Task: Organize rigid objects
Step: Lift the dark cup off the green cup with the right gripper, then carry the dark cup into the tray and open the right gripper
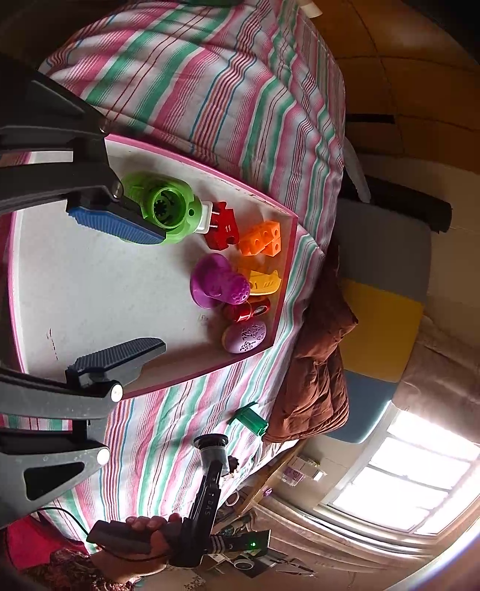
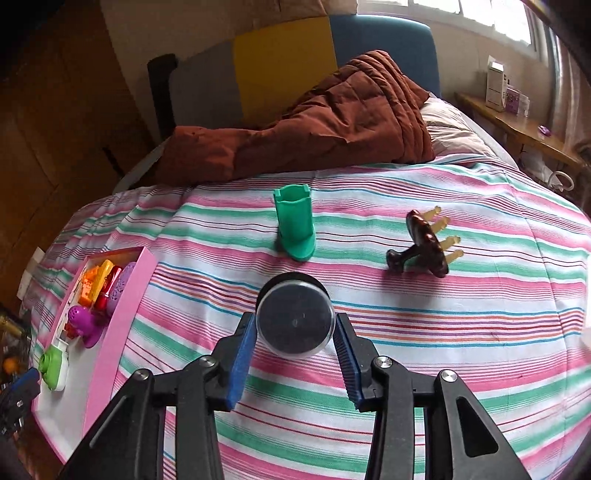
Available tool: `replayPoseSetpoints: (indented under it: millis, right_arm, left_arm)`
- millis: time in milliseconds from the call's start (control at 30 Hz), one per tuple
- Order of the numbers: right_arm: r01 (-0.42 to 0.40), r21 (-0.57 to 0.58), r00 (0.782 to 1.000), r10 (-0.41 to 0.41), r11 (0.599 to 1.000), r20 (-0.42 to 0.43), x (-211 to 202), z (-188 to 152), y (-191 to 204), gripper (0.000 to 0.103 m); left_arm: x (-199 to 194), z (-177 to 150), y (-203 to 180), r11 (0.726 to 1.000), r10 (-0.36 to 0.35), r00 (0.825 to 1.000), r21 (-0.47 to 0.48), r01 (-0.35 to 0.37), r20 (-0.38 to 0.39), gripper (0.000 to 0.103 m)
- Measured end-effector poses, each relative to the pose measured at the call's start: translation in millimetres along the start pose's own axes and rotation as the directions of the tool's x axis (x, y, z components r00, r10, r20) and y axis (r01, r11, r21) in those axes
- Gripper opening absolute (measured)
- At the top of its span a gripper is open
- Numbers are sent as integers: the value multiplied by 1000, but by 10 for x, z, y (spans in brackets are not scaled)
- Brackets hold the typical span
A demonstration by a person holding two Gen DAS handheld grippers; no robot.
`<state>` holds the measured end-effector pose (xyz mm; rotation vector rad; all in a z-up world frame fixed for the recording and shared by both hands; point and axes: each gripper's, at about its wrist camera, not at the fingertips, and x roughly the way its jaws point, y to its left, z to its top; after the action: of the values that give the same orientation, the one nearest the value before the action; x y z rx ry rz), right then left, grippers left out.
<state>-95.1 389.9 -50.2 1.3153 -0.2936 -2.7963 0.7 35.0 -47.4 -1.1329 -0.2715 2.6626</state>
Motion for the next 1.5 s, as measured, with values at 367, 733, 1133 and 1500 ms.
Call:
replayPoseSetpoints:
  millis: [367, 733, 1133, 1500]
  right_arm:
    - [91, 24, 996, -91, 996, 16, 324, 163, 109, 59]
    - [106, 35, 994, -107, 994, 10, 328, 140, 109, 44]
    - [-80, -71, 995, 83, 994, 47, -160, -11, 896, 44]
    - [-275, -170, 961, 268, 946, -60, -160, -275, 1962, 44]
  left_arm:
    - [-40, 8, 135, 999, 9, 1000, -40, -9, 8, 54]
    - [-9, 23, 301, 996, 35, 999, -76, -36, -4, 54]
    - [-26, 6, 392, 994, 45, 999, -95, -45, -5, 54]
    - [-47, 40, 554, 983, 94, 996, -156, -94, -4, 54]
